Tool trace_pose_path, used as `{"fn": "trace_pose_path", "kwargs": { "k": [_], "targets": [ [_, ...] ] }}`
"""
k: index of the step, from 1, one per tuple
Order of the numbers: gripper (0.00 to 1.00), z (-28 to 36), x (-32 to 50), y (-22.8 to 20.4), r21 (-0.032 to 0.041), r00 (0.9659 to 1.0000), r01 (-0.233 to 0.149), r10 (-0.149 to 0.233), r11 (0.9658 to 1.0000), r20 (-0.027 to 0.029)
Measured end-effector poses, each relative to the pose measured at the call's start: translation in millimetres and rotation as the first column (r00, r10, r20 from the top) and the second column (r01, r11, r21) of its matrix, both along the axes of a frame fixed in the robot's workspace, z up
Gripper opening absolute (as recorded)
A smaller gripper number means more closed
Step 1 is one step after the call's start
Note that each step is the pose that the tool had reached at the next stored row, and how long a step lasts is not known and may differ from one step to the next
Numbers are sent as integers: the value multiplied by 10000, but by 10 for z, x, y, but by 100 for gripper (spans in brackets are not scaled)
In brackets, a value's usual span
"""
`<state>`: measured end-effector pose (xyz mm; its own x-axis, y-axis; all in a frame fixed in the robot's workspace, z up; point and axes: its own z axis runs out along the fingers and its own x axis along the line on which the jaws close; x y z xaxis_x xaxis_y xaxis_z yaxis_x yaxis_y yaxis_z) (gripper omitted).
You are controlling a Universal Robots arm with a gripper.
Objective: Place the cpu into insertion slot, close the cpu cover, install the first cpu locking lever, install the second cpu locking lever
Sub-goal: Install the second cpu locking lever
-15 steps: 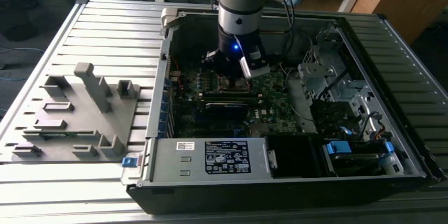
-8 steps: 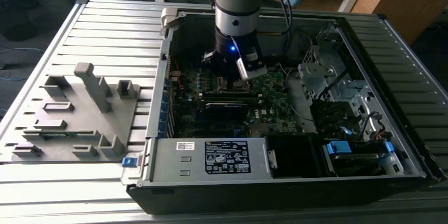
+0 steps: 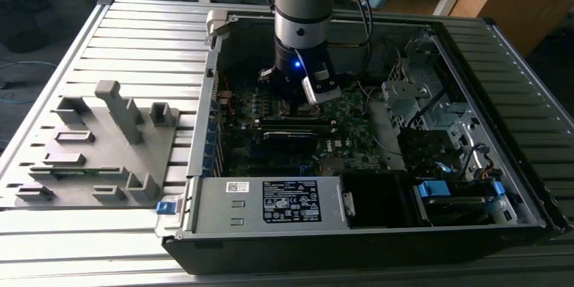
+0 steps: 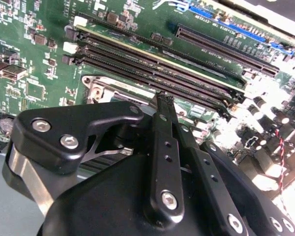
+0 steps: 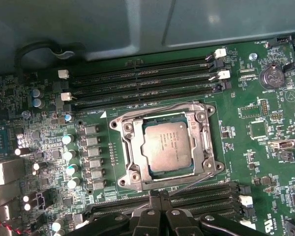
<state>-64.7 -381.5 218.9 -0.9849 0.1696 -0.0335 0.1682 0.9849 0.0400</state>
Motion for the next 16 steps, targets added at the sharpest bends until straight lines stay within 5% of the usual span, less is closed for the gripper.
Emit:
{"fn": "trace_pose_path", "kwargs": {
  "k": [16],
  "targets": [
    [11,-18,-23,0,6,10000,-1,1,10000,1]
  ]
}}
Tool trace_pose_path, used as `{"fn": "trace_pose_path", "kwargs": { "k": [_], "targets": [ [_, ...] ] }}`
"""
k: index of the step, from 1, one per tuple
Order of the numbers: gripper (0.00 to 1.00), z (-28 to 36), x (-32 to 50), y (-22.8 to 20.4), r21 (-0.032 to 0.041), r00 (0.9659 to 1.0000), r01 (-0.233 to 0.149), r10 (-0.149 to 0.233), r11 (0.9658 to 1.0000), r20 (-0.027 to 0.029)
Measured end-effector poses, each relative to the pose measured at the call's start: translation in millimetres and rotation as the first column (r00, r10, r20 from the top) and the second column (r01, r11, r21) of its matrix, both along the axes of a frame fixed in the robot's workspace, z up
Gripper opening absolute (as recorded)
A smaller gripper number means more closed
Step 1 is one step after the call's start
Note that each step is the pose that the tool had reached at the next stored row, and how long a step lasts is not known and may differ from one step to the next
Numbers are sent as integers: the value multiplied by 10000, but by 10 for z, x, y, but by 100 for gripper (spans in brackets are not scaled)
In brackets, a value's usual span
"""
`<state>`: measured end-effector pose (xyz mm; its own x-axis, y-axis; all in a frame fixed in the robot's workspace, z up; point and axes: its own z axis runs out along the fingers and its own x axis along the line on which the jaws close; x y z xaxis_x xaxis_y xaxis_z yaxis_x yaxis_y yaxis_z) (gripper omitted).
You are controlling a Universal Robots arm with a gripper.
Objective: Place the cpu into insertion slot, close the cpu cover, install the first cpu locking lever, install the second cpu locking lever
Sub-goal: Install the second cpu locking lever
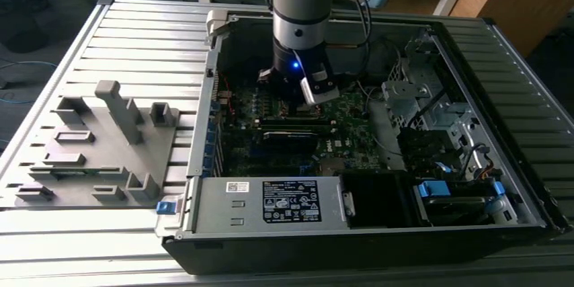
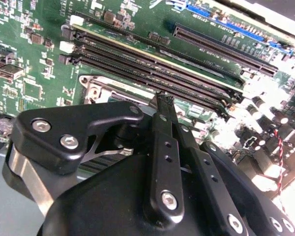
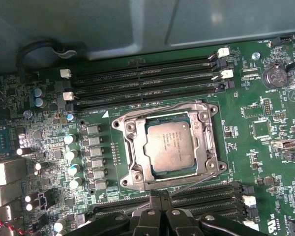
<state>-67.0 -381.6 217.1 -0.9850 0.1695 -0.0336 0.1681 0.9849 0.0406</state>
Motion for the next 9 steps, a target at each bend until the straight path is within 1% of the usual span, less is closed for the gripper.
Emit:
{"fn": "trace_pose_path", "kwargs": {
  "k": [6,9],
  "targets": [
    [11,-21,-7,0,8,10000,-9,9,10000,-1],
    [11,-28,-37,0,12,10000,-10,10,10000,1]
  ]
}}
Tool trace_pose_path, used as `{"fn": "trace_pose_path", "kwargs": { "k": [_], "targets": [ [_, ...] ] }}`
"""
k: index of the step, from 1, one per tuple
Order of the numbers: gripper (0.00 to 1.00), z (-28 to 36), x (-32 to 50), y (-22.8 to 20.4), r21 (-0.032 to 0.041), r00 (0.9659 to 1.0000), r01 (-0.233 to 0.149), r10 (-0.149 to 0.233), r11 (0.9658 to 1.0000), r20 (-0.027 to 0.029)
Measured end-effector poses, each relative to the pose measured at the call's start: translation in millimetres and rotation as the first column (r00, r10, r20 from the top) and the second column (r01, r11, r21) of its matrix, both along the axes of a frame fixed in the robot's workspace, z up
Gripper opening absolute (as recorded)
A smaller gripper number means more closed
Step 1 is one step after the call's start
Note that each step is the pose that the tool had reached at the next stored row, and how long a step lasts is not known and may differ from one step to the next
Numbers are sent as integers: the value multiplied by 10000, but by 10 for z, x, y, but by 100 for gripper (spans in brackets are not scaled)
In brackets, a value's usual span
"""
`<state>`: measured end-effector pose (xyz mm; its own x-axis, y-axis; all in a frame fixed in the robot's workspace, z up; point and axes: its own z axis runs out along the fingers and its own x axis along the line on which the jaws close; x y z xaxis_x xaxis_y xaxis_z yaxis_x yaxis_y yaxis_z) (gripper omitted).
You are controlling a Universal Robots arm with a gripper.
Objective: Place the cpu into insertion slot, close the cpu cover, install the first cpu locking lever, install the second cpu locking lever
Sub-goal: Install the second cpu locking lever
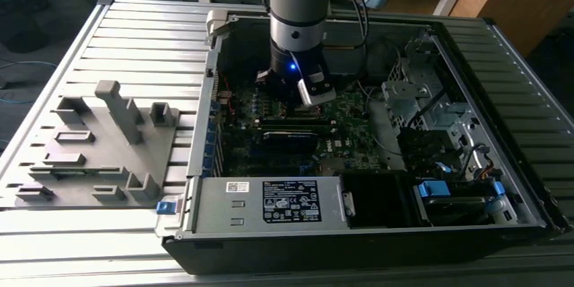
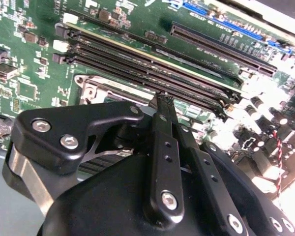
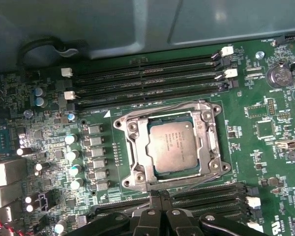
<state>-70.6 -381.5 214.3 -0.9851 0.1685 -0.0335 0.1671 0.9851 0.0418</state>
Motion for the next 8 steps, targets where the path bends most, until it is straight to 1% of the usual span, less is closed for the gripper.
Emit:
{"fn": "trace_pose_path", "kwargs": {
  "k": [5,8],
  "targets": [
    [11,-12,-38,0,-2,10000,0,0,10000,-1],
    [11,-12,-38,-1,-10,10000,-1,1,10000,-2]
  ]
}}
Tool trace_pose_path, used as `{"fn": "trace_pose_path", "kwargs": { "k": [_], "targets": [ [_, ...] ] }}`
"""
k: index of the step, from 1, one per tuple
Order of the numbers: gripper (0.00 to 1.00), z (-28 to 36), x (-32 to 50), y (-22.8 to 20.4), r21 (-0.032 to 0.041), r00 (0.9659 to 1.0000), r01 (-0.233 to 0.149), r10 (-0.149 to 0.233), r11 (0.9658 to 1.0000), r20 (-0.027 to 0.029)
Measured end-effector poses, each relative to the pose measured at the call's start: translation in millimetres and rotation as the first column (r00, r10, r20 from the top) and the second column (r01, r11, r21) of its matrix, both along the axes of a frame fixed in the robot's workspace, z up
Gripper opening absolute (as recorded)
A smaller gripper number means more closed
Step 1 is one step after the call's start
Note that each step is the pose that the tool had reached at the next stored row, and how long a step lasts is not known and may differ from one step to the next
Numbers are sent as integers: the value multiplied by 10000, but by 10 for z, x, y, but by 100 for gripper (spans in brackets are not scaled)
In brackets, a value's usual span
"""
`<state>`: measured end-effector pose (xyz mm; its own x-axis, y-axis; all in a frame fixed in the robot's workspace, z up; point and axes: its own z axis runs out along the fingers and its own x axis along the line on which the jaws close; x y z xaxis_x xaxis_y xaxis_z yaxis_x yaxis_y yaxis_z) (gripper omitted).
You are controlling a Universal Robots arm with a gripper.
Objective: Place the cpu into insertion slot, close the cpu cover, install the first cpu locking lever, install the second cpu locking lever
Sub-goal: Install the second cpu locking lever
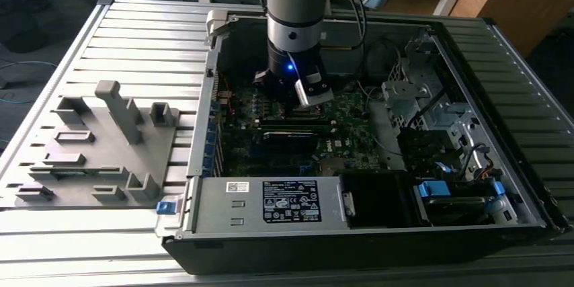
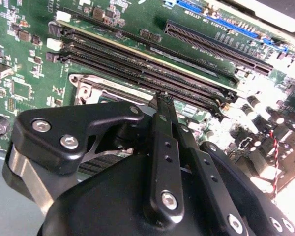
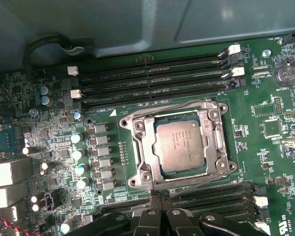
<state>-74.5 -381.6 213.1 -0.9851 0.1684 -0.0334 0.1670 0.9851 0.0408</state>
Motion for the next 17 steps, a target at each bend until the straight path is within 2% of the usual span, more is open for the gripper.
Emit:
{"fn": "trace_pose_path", "kwargs": {
  "k": [17],
  "targets": [
    [11,-23,-1,-4,-3,9997,-255,255,9997,1]
  ]
}}
